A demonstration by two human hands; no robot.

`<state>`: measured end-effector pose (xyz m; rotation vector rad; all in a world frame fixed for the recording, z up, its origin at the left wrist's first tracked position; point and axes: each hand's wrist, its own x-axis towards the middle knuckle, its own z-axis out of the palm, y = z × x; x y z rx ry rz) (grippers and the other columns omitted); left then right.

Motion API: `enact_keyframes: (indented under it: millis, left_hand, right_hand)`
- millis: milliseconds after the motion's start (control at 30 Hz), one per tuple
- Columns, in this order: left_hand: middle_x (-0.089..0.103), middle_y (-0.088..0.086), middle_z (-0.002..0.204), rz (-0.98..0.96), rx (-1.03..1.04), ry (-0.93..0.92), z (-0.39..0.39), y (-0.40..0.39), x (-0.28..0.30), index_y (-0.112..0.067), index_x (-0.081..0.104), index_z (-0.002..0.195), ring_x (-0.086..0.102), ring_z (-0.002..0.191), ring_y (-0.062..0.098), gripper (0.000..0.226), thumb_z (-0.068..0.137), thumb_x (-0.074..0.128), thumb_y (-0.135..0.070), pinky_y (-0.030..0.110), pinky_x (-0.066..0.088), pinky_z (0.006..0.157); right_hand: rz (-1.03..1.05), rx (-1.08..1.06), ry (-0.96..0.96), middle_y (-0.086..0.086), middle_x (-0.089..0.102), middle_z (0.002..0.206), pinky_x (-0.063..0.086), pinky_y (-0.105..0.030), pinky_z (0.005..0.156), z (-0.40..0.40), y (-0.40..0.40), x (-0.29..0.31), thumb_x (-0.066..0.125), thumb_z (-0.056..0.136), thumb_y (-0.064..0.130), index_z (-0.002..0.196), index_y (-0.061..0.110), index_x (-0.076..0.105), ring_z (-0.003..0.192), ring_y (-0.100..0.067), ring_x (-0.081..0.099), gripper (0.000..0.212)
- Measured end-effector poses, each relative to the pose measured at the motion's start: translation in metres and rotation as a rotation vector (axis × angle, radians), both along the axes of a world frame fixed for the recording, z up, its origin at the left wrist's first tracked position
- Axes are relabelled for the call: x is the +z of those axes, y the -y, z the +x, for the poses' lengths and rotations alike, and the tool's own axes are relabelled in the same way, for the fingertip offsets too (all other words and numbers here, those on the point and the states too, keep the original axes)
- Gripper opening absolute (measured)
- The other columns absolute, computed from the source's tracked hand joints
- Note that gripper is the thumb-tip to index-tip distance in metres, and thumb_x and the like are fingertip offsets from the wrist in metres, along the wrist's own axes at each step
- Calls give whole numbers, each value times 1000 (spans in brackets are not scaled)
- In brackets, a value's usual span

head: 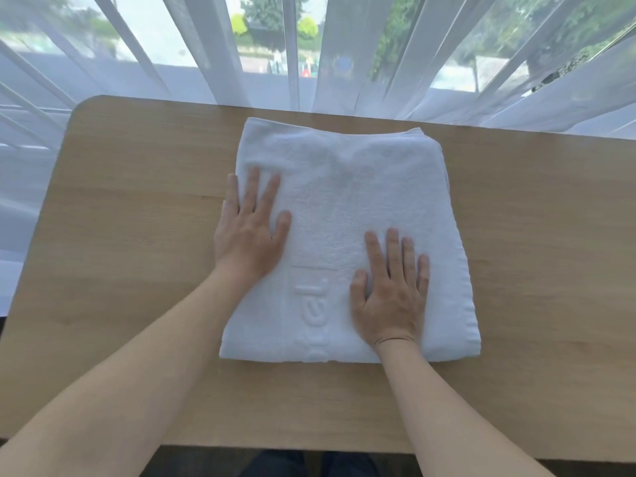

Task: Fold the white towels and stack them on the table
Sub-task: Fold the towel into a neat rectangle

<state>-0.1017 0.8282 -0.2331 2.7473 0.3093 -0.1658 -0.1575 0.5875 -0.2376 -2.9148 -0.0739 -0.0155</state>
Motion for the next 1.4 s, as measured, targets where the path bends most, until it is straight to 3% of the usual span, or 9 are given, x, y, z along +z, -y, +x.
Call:
enact_keyframes:
  millis: [100,300,400,500,633,867,1100,1400]
  left_hand:
    - [-14,-25,165,-36,16,-4,32,-12,-3,-55,-4,153,-1,155,27,60,97,15,-65,46,19,123]
    - [-11,-5,169,113,-51,-62,67,-7,6,-39,-3,159,-15,154,29,68,96,3,-65,45,-11,124]
    - [-5,1,170,142,-329,4,45,26,10,-34,1,160,-10,155,29,70,97,6,-63,45,-12,123]
    - [-2,-3,169,184,-601,43,33,49,9,-36,4,160,-5,156,26,68,98,8,-62,45,-6,125]
    - [-1,-8,169,184,-550,30,76,44,9,-42,3,159,-5,156,20,67,96,8,-64,45,-4,125]
    - [4,3,170,161,-315,-54,133,51,13,-35,10,160,-5,156,20,64,101,12,-60,43,-7,125]
    - [-5,3,169,69,-437,7,38,77,12,-29,5,161,-9,155,22,67,101,20,-55,42,-9,124]
    - [-18,-5,167,117,-429,-45,-101,61,10,-31,-11,159,-23,152,15,64,101,3,-55,39,-18,122]
  right_hand:
    - [-6,-5,1,-1,11,168,5,-50,124,0,1,-2,31,99,44,160,31,16,155,-22,6,64]
    - [-14,-4,-10,-1,10,168,5,-50,124,0,0,-1,29,99,45,160,32,15,155,-22,5,64]
    - [-10,-6,-5,-2,11,168,7,-51,124,0,0,0,30,98,44,160,31,16,155,-23,5,64]
    - [-11,-8,3,-2,13,168,8,-52,124,0,-1,1,31,98,43,160,30,18,155,-23,5,64]
    - [-18,-12,19,-2,13,168,7,-51,124,2,-2,-1,30,98,44,160,31,18,155,-22,6,64]
    - [-24,-16,28,-1,16,167,6,-49,125,1,-2,-1,31,98,44,159,31,21,155,-22,8,63]
    - [-14,-14,26,-3,19,167,5,-50,125,1,-2,1,30,98,42,159,31,22,154,-24,11,62]
    - [12,-22,14,-3,19,166,3,-47,125,-3,-2,6,27,100,39,158,31,25,154,-23,10,59]
